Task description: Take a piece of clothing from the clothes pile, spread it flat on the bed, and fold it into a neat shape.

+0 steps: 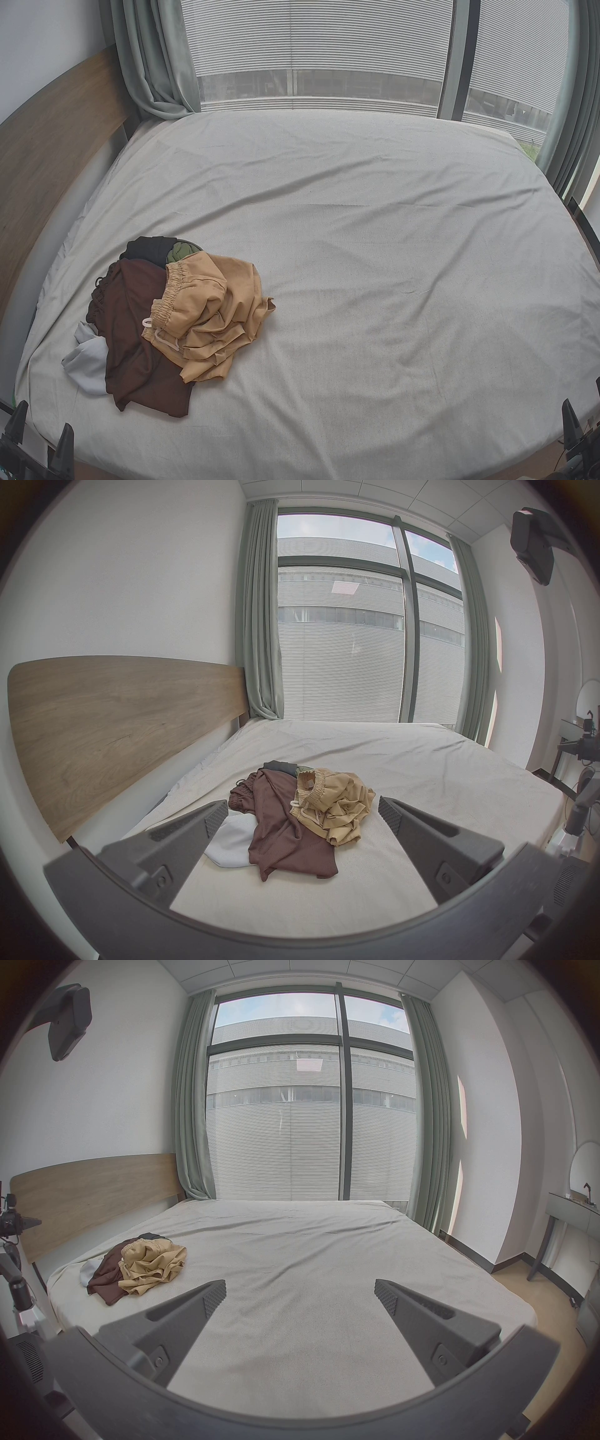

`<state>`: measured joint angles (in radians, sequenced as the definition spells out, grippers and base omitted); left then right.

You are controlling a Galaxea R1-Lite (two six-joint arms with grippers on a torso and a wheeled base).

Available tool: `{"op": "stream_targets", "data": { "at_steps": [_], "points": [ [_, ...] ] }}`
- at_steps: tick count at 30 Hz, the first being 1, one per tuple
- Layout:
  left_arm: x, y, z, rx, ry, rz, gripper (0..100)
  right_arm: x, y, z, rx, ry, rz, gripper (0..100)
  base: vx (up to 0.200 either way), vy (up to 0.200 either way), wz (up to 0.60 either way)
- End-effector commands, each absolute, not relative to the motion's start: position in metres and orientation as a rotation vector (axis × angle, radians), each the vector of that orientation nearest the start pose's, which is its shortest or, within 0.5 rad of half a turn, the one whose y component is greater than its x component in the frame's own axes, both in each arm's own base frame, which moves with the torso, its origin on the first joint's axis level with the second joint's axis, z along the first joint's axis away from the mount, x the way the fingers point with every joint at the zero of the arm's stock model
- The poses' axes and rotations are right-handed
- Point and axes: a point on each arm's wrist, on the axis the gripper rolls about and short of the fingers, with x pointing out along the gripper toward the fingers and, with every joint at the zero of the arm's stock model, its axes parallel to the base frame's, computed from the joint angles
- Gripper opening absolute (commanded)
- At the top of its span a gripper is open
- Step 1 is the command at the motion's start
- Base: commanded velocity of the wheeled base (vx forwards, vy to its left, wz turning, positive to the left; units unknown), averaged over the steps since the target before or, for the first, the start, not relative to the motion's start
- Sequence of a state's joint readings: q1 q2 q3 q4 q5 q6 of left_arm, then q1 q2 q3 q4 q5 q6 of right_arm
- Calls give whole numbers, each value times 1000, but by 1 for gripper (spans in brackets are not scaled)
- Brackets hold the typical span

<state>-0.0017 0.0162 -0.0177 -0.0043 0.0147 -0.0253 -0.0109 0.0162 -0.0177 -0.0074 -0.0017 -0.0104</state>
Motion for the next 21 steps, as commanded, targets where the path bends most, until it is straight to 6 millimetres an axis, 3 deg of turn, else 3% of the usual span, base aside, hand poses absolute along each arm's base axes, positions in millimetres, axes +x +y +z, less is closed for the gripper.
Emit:
{"op": "stream_targets", "data": {
  "at_steps": [1,6,9,11,21],
  "points": [
    [-23,0,76,-25,-5,12,100,-23,0,76,-11,-8,-12,100,0,0,0],
    [-23,0,81,-34,-48,13,100,-23,0,76,-11,-8,-12,100,0,0,0],
    [-28,0,114,-33,-186,20,100,-23,0,76,-11,-8,-12,100,0,0,0],
    [-25,0,121,-32,-155,14,100,-23,0,76,-11,-8,-12,100,0,0,0],
    [-19,1,123,-43,-97,-37,100,-23,0,76,-9,-8,-12,100,0,0,0]
  ]
}}
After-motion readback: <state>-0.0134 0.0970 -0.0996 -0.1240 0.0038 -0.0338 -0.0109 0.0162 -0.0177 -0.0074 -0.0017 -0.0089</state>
